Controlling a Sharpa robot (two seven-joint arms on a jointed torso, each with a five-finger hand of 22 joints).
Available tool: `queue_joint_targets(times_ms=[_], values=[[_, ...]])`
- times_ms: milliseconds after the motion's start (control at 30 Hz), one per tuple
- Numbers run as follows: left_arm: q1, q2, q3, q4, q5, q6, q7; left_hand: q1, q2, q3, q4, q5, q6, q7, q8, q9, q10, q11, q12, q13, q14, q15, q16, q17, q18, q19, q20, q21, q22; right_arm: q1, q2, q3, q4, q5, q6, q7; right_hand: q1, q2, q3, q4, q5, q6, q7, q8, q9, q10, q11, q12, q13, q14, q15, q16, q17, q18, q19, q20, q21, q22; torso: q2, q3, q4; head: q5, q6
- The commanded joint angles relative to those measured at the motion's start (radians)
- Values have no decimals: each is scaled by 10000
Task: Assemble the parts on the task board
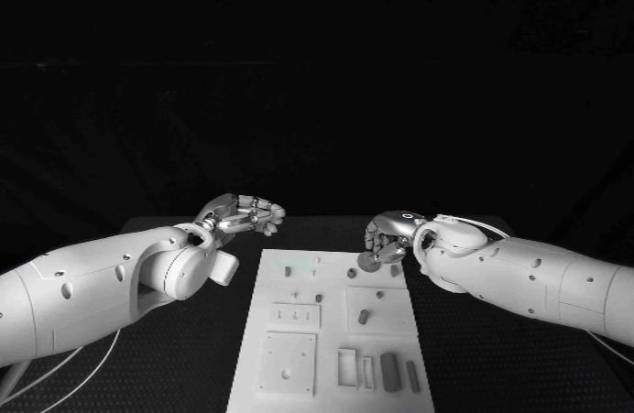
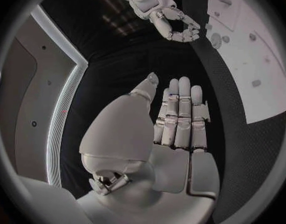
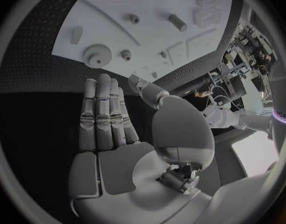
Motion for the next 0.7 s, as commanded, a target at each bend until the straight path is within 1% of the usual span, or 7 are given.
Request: queue_joint_targets(times_ms=[33, 200, 267, 433, 500, 633, 700], values=[[5, 19, 6, 50, 42, 199, 146, -65, -34, -30, 44, -4, 5, 56, -47, -22, 33, 68, -84, 1, 38, 10, -42, -10, -140, 8, -102, -66, -6, -35, 59, 5, 63, -806, -183, -189, -14, -32, 79, 20, -53, -60, 60, -95, -26, -68, 90, -119, -58, 106, 10, -88, 82, 153, 103, -7, 87, 177, 299, -67, 246, -216, 38], [-6, 47, 5, 22, 119, 214, 131, -106, -73, -78, 139, -5, -26, 81, -114, -43, 21, 110, -187, 1, 43, 21, -69, -10, -198, 13, -163, -82, -10, -63, 156, 6, 111, -969, -317, -271, 12, -156, 158, 84, -194, -122, 97, -190, -62, -163, 153, -328, -188, 199, 19, -186, 295, 153, 148, -33, 165, 184, 440, -86, 250, -233, 64], [-7, 48, 5, 19, 131, 204, 131, -115, -91, -95, 181, -4, -38, 89, -139, -50, 8, 127, -233, 1, 43, 26, -79, -9, -222, 16, -190, -86, -10, -94, 198, 6, 89, -992, -346, -287, 15, -194, 173, 101, -225, -142, 107, -211, -71, -185, 164, -358, -213, 219, 23, -201, 337, 153, 154, -38, 182, 187, 468, -92, 252, -241, 73], [-7, 45, 5, 13, 189, 199, 128, -104, -159, -164, 365, -4, -91, 133, -243, -73, -83, 203, -443, -6, 41, 44, -120, -2, -329, 19, -303, -106, -6, -191, 306, 8, 59, -1047, -532, -354, 13, -436, 232, 238, -371, -283, 166, -331, -122, -427, 225, -417, -374, 355, 54, -229, 557, 153, 228, -75, 319, 215, 591, -109, 262, -217, 94], [-7, 36, 5, 11, 209, 243, 112, -105, -174, -188, 435, -5, -106, 145, -270, -78, -96, 215, -494, -3, 43, 46, -129, 2, -361, 23, -337, -109, -3, -198, 363, 8, 13, -1144, -738, -328, 45, -519, 225, 282, -400, -296, 177, -358, -137, -472, 228, -406, -432, 460, 37, -103, 712, 153, 323, -127, 476, 248, 637, -111, 274, -212, 83], [-7, 47, 6, 21, 209, 243, 106, -97, -202, -239, 568, -5, -127, 161, -314, -81, -103, 232, -574, 8, 95, 24, -113, 23, -409, 56, -409, -102, 5, -224, 407, 8, 30, -1243, -692, -353, 73, -628, 234, 353, -259, -285, 189, -386, -156, -485, 208, -395, -518, 557, 4, 86, 952, 153, 439, -214, 738, 246, 707, -129, 256, -168, 94], [-7, 69, 6, 3, 216, 256, 107, -88, -209, -253, 603, -4, -134, 164, -326, -82, -105, 236, -596, 12, 97, 22, -116, 25, -423, 59, -428, -104, 5, -227, 435, 8, 16, -1295, -671, -381, 86, -644, 233, 362, -251, -293, 194, -400, -164, -506, 206, -400, -552, 594, -2, 143, 1025, 153, 475, -246, 827, 245, 737, -133, 259, -180, 105]])
